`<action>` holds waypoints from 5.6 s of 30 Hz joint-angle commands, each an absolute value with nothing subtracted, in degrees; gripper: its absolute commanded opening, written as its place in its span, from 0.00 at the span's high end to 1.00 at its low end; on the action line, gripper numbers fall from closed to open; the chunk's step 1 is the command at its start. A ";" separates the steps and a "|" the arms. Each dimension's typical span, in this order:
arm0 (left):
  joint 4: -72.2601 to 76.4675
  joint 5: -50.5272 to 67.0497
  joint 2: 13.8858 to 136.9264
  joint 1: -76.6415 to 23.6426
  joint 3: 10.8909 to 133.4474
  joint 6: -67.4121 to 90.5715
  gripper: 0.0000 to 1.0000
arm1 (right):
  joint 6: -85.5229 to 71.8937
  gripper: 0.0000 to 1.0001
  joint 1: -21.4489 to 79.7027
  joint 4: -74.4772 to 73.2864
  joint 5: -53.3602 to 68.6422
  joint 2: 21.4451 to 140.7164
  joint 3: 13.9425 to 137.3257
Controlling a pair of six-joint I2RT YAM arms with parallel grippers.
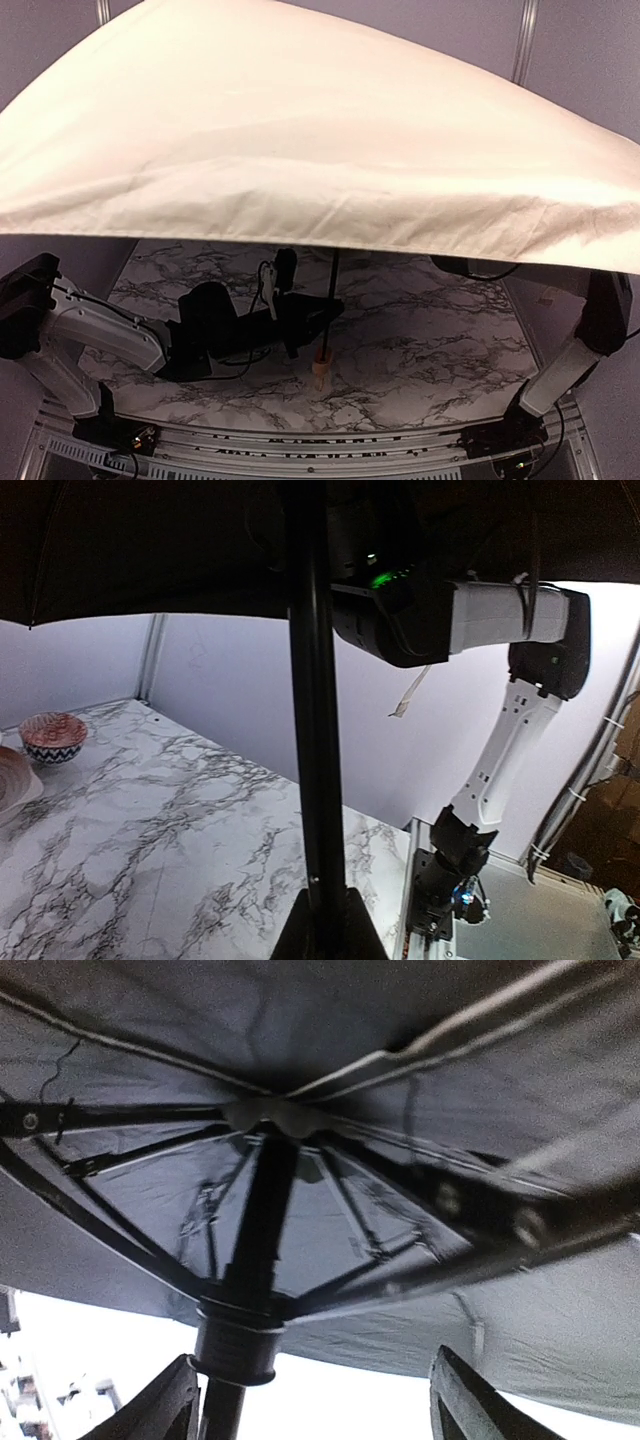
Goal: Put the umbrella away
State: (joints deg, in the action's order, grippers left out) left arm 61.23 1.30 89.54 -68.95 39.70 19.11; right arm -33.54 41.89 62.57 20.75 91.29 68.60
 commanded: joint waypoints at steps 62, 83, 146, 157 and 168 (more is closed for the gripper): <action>96.90 12.68 95.44 -61.72 31.46 40.02 0.73 | -20.44 1.00 50.48 23.23 21.12 91.98 81.39; 57.72 -8.67 79.39 -61.73 30.65 29.96 0.20 | -19.86 1.00 54.84 -4.58 -0.24 110.94 113.59; 68.40 -0.52 87.73 -63.55 35.61 26.92 1.00 | -44.01 0.19 42.30 52.50 26.28 99.90 78.52; 69.52 0.00 89.37 -63.70 36.01 27.32 1.00 | -52.82 0.18 41.88 62.80 26.93 106.82 85.09; 69.50 0.33 89.61 -63.75 36.39 27.36 1.00 | -54.83 0.42 41.91 61.94 28.30 110.23 89.75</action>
